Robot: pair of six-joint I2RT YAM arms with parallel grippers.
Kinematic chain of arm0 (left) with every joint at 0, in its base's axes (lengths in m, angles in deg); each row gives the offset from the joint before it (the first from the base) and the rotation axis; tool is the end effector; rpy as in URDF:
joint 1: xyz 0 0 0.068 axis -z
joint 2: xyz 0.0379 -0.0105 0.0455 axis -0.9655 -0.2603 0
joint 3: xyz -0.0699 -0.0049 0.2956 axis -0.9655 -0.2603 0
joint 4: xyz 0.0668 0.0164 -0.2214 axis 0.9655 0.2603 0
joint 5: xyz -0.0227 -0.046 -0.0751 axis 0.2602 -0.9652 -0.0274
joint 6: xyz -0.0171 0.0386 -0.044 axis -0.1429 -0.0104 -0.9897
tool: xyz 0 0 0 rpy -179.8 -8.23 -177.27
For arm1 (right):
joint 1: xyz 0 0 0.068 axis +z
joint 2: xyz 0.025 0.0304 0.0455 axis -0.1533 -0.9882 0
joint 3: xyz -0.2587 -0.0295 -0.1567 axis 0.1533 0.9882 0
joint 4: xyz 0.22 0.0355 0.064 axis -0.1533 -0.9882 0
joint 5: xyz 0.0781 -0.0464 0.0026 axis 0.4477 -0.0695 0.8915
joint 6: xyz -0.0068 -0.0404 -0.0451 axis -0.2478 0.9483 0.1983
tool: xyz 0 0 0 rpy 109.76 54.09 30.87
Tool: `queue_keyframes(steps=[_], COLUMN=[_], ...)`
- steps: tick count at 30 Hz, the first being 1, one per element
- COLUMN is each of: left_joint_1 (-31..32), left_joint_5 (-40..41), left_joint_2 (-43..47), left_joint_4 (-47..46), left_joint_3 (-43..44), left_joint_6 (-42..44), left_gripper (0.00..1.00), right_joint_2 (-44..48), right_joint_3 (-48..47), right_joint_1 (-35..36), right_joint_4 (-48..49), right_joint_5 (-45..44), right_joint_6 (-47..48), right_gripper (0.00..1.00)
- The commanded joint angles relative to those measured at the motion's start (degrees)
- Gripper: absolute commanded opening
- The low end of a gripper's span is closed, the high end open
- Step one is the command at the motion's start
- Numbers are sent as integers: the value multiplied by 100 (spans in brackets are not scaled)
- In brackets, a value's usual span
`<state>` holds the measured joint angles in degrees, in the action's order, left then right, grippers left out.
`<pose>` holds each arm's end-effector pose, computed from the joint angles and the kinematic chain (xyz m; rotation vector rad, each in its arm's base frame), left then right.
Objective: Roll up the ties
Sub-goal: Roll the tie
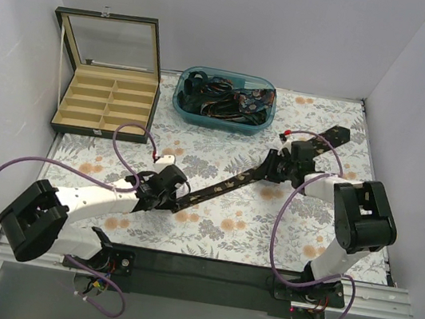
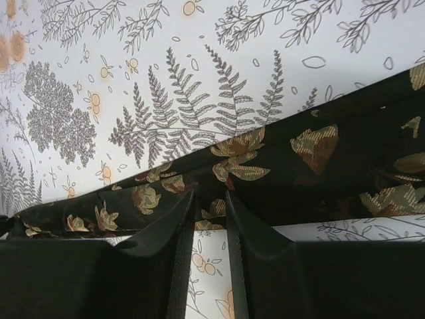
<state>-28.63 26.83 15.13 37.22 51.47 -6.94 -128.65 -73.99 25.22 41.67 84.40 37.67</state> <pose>0.1407 -0.1261 0.2052 -0.9578 2.4387 -0.4090 0.3014 0.1052 0.1968 -0.0980 2.3240 0.7427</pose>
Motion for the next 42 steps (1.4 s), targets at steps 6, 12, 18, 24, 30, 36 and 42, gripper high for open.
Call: queue_keyframes(steps=[6, 12, 18, 24, 30, 36, 42], left_joint_1=[-31, -23, -32, -40, -58, -58, -67], left_joint_5=[-187, -38, 16, -81, -134, -266, -318], left_joint_2=[-185, 272, 843, 1169, 1433, 1222, 958], left_joint_4=[-11, 340, 964, 1211, 1009, 596, 237], left_joint_3=[-84, 231, 408, 74, -269, -480, -647], left_joint_6=[-129, -331, -998, -2141, -3080, -3495, -3706], left_gripper=[13, 32, 55, 57, 49, 46, 44], right_joint_2=[-79, 527, 1134, 1398, 1196, 783, 633], right_joint_3=[-22, -22, -48, -22, -364, -716, -751], right_joint_1=[-322, -208, 354, 1066, 1830, 2464, 2666], right_joint_4=[182, 15, -354, -416, -424, -451, -451], right_joint_5=[-50, -23, -269, -384, -190, -94, -15], right_joint_6=[209, 438, 763, 1000, 1316, 1510, 1651], right_gripper=[29, 34, 44, 55, 65, 65, 66])
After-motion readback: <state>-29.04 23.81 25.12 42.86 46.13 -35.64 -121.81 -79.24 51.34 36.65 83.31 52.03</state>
